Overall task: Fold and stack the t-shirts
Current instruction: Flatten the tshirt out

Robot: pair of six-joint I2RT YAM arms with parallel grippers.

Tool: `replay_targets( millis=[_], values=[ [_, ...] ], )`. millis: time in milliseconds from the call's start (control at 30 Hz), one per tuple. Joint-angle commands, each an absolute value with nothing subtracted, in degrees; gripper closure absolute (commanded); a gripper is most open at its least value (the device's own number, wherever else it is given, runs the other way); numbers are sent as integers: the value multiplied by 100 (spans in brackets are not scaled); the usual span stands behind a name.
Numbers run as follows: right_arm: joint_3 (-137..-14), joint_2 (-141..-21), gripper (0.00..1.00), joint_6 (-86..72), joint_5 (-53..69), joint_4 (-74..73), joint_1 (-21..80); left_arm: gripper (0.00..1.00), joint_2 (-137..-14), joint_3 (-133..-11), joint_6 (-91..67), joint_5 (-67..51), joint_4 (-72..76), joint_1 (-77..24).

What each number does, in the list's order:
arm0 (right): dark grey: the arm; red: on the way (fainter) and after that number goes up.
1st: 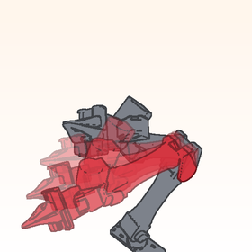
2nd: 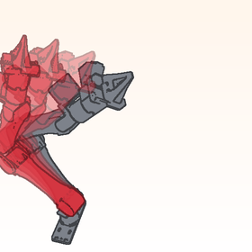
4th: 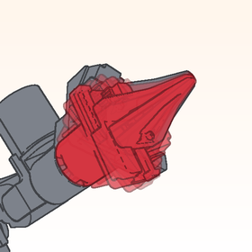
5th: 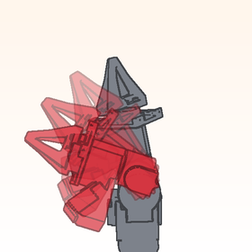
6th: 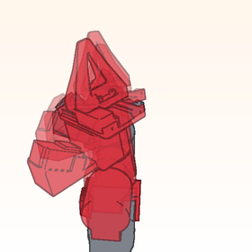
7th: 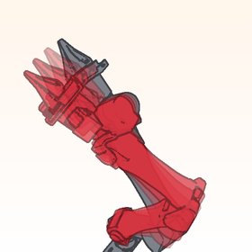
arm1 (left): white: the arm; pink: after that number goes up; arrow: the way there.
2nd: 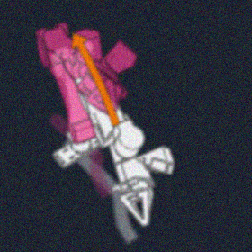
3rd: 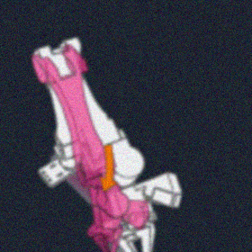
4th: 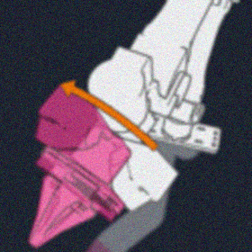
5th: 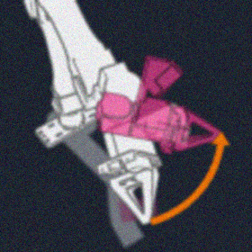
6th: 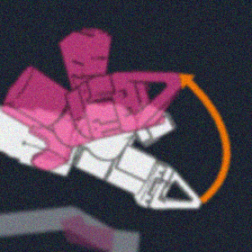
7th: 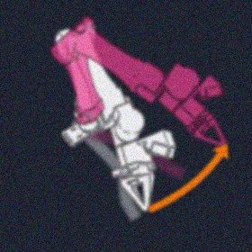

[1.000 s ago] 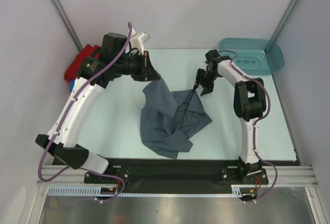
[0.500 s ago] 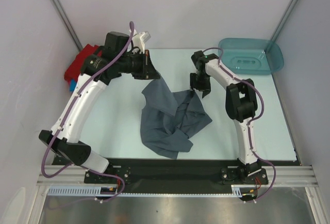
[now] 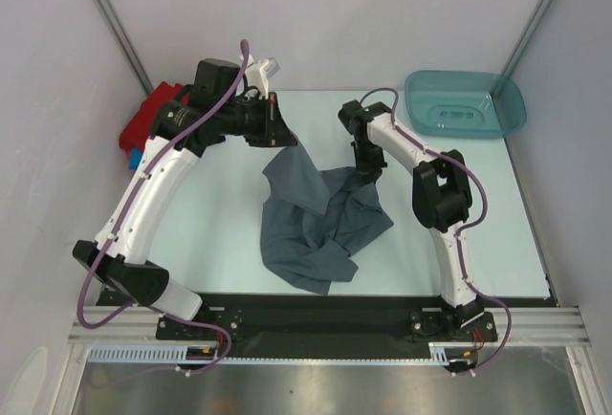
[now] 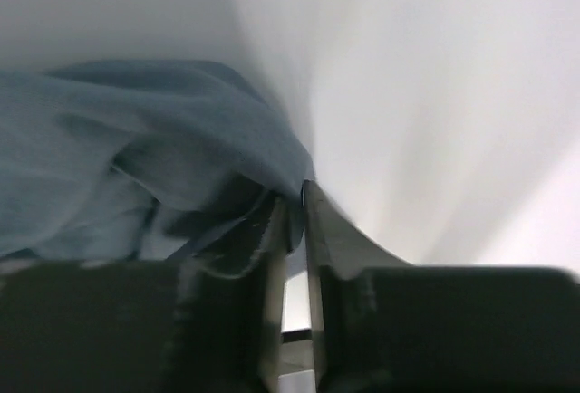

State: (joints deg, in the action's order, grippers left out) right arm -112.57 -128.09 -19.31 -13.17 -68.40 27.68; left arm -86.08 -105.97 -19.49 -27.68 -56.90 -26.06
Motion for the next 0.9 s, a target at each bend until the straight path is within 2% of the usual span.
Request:
replay_targets(
  millis=[0, 33, 233, 400, 600, 867],
  values=[
    [-11312, -12402, 90, -1995, -1722, -7066, 2786, 100, -8552, -10679, -2021, -2936, -5502, -2558],
    [-11312, -12340, 100, -2013, -1810, -7119, 2795, 100, -8552, -10679, -2021, -2936, -5502, -2558],
    [-11074, -11699, 100, -2135, -2074, -7180, 2821, 100, -8499, -10679, -2039, -2725, -5589, -2531],
    [-10899, -10741, 100, -2259, -2495, -7356, 2795, 100, -8297, -10828, -1969, -1935, -5818, -2496],
    [-11013, -9723, 100, -2364, -2961, -7962, 2795, 100, -8042, -11478, -1776, -1354, -6222, -2452],
    [-11435, -8641, 100, -2609, -3173, -8719, 2786, 100, -7577, -12040, -1907, -1222, -6407, -2452]
  ],
)
